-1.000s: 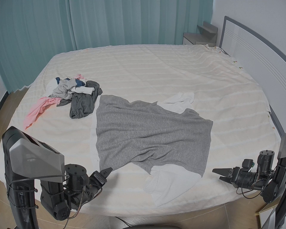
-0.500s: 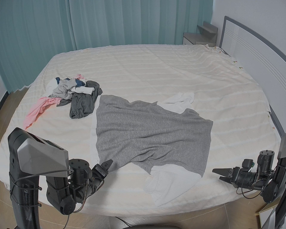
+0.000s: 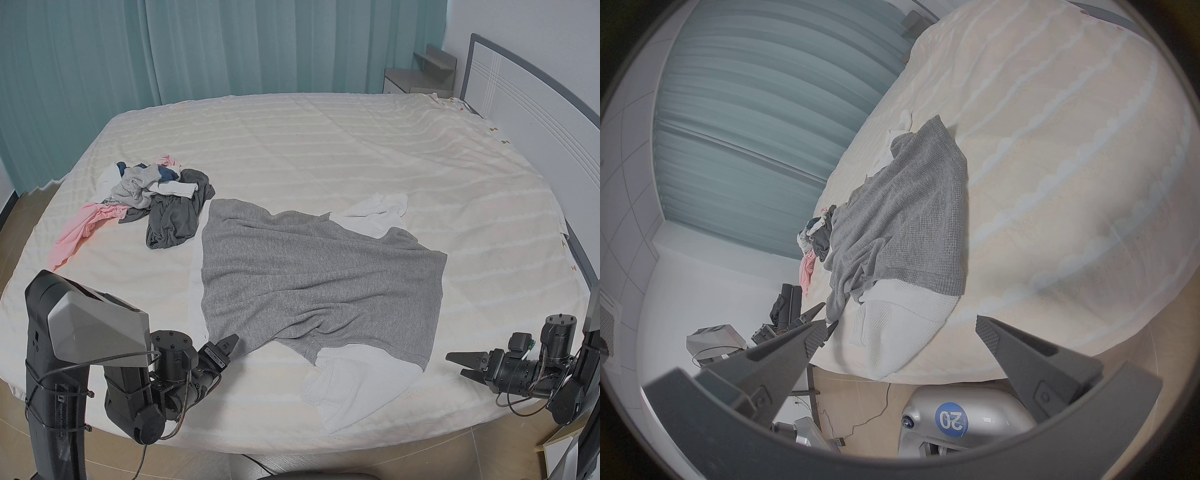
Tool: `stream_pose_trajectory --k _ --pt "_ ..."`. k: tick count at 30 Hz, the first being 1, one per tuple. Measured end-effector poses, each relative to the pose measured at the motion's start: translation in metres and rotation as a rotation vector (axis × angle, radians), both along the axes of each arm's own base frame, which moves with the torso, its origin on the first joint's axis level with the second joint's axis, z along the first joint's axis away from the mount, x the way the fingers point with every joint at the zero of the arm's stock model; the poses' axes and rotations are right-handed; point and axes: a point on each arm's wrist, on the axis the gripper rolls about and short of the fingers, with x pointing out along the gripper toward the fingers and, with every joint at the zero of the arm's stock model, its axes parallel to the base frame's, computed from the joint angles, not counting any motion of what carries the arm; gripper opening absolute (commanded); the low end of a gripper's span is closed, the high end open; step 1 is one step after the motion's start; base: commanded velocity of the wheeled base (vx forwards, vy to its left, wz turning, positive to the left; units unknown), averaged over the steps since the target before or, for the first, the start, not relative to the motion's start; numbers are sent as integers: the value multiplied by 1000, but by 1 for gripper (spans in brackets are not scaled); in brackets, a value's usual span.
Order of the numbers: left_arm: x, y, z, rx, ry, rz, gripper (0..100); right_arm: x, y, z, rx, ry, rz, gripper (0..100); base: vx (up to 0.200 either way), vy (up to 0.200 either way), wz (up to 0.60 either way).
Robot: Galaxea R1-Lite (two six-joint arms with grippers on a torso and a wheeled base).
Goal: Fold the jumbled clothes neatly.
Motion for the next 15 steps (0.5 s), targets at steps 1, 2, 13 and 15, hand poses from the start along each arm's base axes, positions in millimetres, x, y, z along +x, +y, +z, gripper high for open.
stream_pose_trajectory --k 1,2,13,15 --pt "0 0 -1 5 10 1 0 0 0 0 0 0 0 100 0 0 0" --pt "0 1 -2 7 14 4 0 0 0 0 0 0 0 100 0 0 0" --pt "-2 15 -3 74 22 142 0 0 0 0 0 1 0 100 0 0 0" --pt "-8 18 -3 91 36 150 0 0 0 -1 0 3 0 100 0 0 0"
